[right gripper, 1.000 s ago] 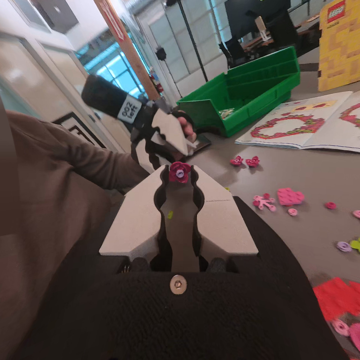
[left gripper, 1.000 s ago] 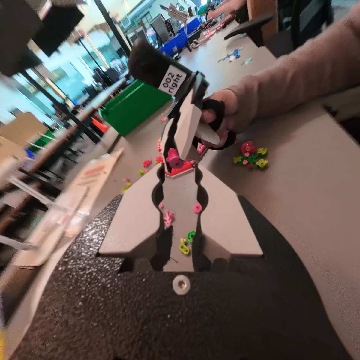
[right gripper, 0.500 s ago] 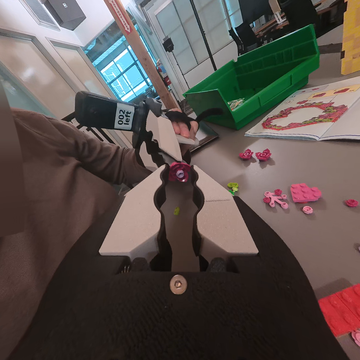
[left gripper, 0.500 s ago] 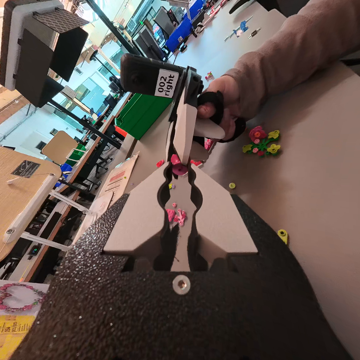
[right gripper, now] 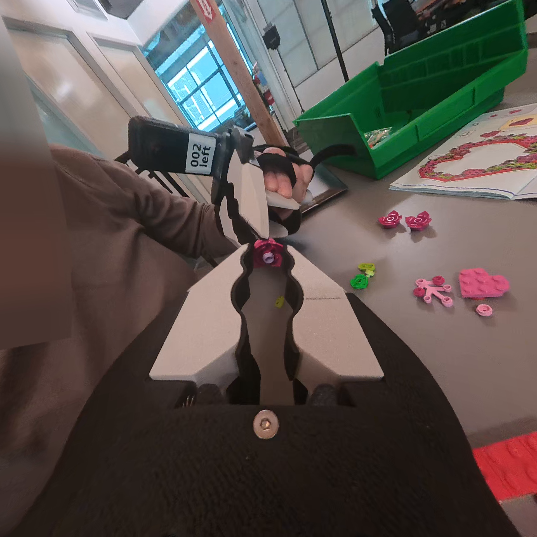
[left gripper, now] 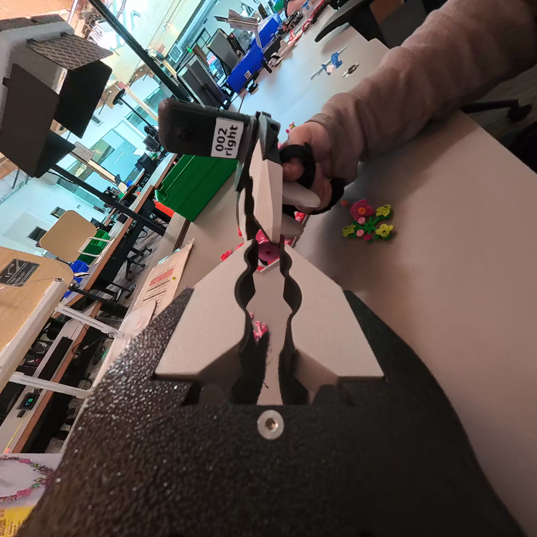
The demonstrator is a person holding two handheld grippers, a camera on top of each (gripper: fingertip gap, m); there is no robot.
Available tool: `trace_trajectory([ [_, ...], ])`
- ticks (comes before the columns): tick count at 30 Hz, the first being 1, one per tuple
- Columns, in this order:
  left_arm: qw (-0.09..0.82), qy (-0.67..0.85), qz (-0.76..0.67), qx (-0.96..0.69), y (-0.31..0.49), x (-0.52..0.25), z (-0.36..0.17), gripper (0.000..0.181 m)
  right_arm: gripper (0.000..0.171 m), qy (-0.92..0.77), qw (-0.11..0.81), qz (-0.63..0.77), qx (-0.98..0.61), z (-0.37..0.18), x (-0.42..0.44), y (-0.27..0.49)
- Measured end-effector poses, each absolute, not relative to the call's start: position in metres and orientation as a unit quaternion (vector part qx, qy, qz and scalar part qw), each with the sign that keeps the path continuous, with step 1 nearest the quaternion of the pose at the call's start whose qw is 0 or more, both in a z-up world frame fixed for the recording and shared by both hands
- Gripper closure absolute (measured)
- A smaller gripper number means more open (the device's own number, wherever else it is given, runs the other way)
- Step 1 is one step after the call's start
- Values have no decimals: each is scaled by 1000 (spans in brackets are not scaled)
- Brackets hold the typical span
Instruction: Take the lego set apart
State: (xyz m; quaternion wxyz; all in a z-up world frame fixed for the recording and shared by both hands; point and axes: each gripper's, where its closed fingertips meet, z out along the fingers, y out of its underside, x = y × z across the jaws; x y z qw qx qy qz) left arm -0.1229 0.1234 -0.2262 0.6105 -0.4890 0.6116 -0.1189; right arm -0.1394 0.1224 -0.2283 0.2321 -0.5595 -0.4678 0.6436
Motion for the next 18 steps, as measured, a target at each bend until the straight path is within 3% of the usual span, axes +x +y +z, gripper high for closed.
trace_trajectory([
  [5, 601, 627, -101, -486, 122, -125, -229, 170, 153, -489, 234, 619, -569, -234, -134, 123],
  [10, 639, 563, -115, -511, 138, -160, -197, 170, 153, -454, 293, 615, -575, -216, -113, 153],
  [15, 460, 545, -170, -680, 160, -155, -275, 170, 152, -537, 363, 468, -600, -245, -127, 157],
  [18, 407, 508, -201, -732, 164, -155, -291, 169, 152, -574, 406, 400, -588, -250, -130, 158],
])
